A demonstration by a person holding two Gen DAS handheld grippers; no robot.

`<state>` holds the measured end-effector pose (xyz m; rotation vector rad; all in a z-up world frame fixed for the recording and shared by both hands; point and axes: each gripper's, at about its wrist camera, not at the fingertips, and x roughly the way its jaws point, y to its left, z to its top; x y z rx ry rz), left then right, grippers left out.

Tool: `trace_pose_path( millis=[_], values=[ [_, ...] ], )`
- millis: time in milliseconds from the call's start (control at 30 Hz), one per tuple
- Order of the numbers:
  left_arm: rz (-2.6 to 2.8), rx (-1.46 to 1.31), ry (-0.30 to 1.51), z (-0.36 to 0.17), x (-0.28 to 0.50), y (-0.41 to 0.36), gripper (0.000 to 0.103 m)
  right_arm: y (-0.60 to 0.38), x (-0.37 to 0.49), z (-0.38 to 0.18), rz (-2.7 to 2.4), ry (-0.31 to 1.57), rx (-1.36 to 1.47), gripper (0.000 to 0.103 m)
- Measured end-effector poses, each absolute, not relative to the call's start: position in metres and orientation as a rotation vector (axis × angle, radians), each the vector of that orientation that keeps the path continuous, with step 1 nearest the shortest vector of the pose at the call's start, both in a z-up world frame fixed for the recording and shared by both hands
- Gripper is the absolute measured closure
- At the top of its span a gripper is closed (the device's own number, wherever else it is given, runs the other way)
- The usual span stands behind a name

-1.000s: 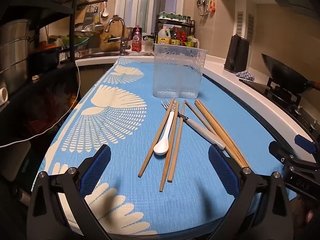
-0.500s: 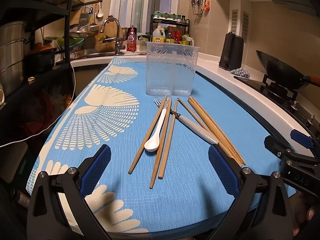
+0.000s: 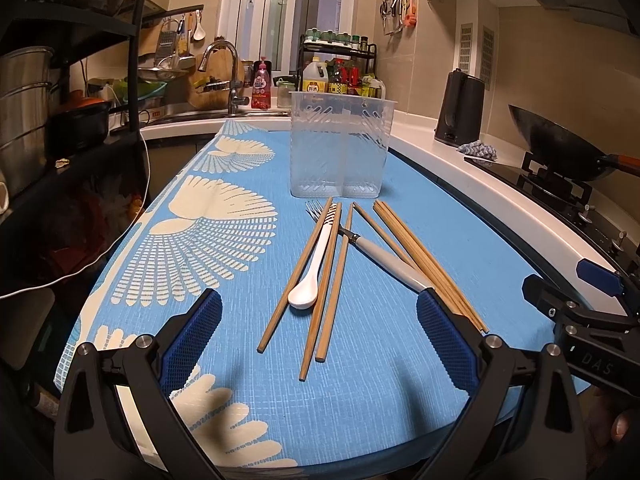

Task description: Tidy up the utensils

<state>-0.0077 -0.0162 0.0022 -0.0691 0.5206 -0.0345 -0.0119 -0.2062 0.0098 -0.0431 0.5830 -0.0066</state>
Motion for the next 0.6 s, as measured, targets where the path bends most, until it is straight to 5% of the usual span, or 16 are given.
trace_pose_path(
  millis=[600],
  values=[
    [-0.040,-0.066,0.510,0.0033,-0.0086,-0.0170,0.008,-0.2040,-0.0129,0.0124,-0.001,0.578,-0.046,0.014]
  ],
)
